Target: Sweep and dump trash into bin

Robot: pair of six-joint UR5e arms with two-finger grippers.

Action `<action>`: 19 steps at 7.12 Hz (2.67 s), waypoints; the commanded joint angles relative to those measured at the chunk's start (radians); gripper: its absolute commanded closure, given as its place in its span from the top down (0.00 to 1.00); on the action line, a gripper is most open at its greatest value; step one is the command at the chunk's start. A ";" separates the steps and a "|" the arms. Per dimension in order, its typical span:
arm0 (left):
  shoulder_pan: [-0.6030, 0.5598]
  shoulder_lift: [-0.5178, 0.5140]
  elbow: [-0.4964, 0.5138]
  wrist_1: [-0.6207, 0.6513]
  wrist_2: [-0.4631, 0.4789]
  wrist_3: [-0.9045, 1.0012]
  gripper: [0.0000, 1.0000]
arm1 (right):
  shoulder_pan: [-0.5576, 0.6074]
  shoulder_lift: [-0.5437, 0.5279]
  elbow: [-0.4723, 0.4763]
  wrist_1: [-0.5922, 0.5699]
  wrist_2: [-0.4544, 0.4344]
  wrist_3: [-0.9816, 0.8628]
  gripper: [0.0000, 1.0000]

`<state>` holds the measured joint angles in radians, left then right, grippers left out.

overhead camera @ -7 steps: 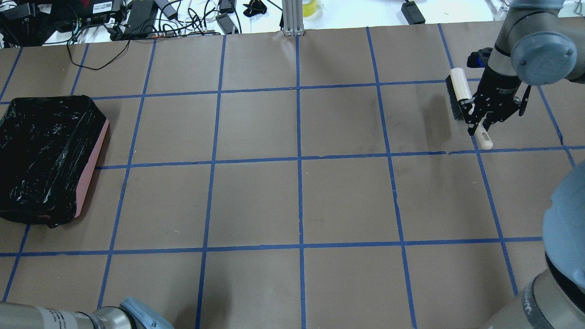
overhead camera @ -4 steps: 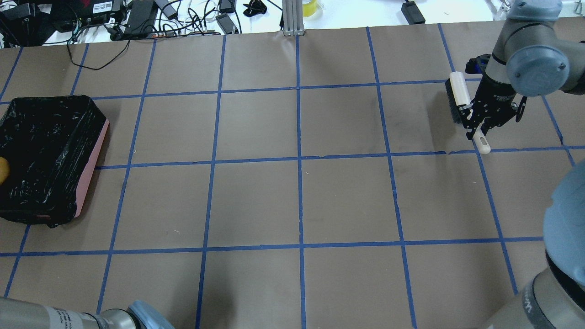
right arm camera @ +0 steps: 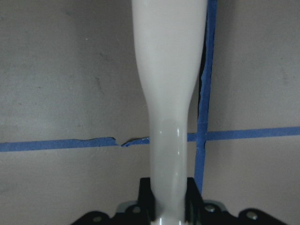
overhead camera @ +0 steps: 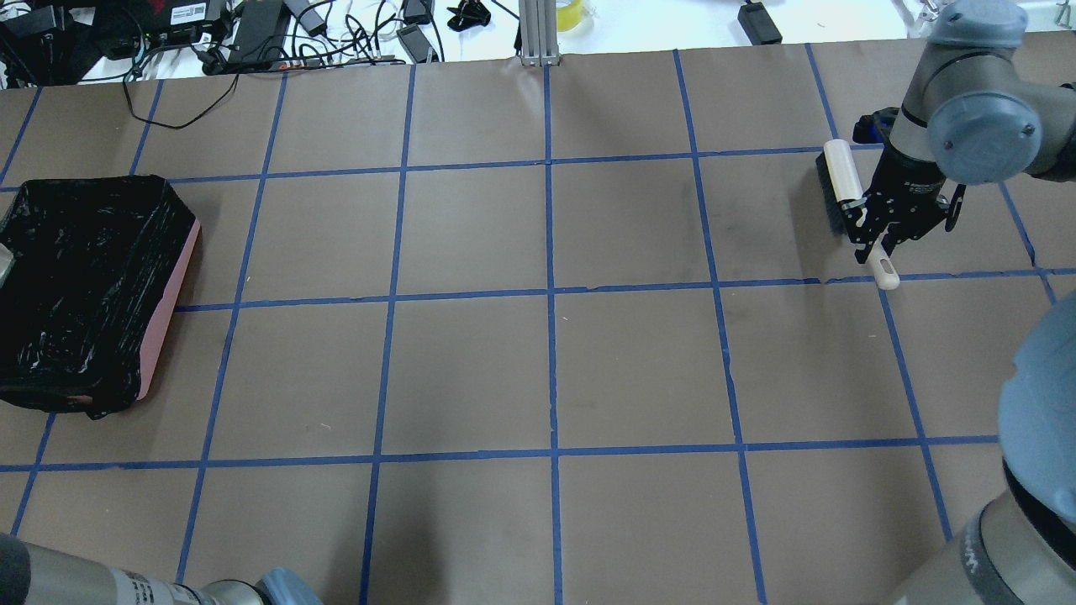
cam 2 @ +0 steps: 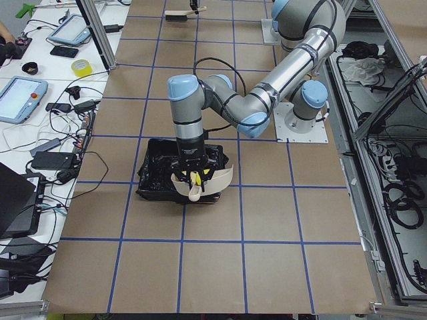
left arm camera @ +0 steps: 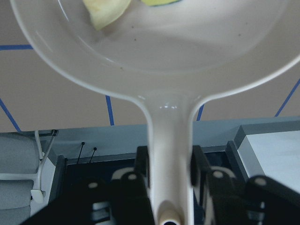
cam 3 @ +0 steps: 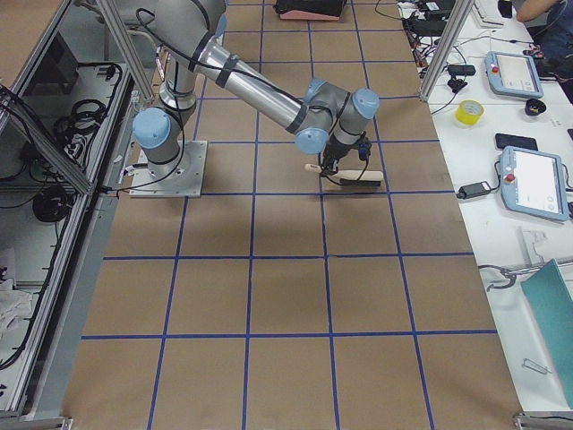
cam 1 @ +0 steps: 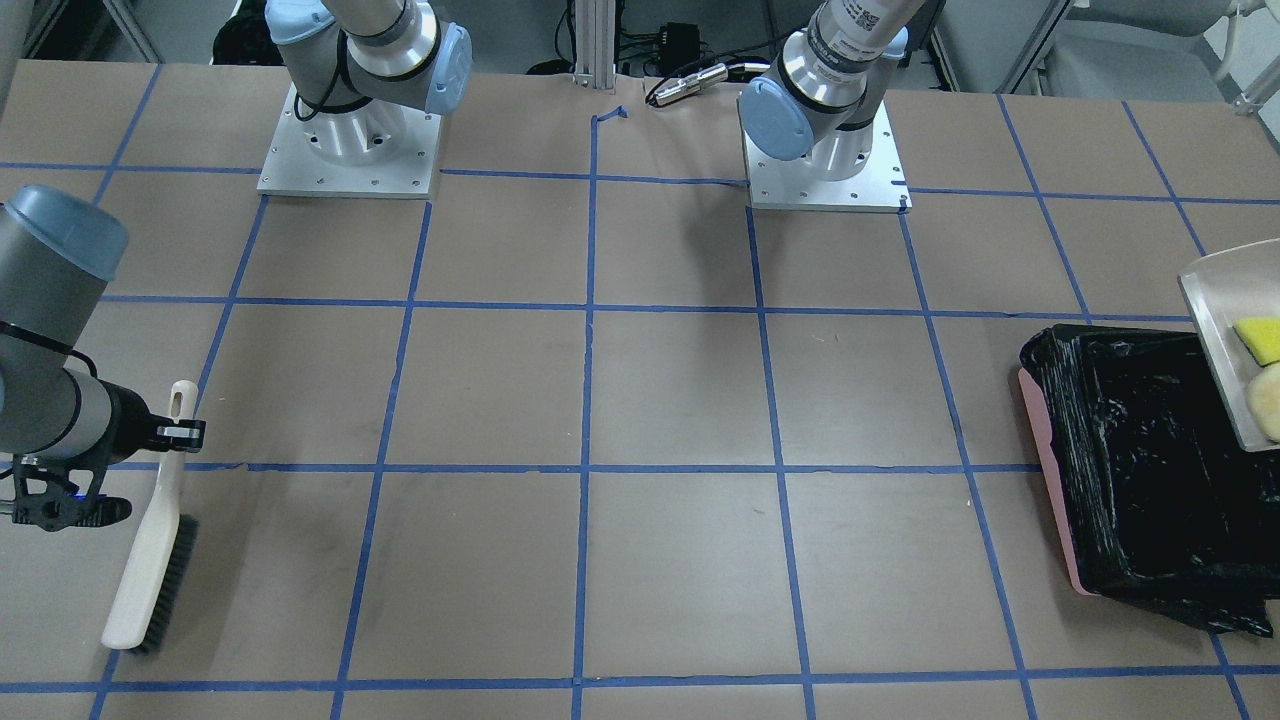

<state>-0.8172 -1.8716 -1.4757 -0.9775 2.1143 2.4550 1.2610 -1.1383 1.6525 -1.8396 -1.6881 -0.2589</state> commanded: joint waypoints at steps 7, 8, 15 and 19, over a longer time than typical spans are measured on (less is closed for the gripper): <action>-0.166 -0.020 -0.124 0.337 0.260 0.075 0.00 | 0.000 0.000 0.004 -0.004 -0.001 0.000 0.80; -0.219 -0.026 -0.129 0.368 0.324 0.064 0.00 | 0.000 -0.001 0.001 -0.006 0.001 0.001 0.84; -0.318 -0.003 -0.073 0.338 0.318 0.031 0.00 | 0.119 -0.371 -0.100 0.165 0.022 0.073 1.00; -0.281 0.035 -0.024 0.307 -0.250 0.016 0.00 | 0.196 -0.411 -0.102 0.187 0.094 0.166 1.00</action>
<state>-1.1119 -1.8491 -1.4983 -0.6617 2.0684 2.4752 1.4466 -1.5333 1.5467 -1.6581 -1.6018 -0.1380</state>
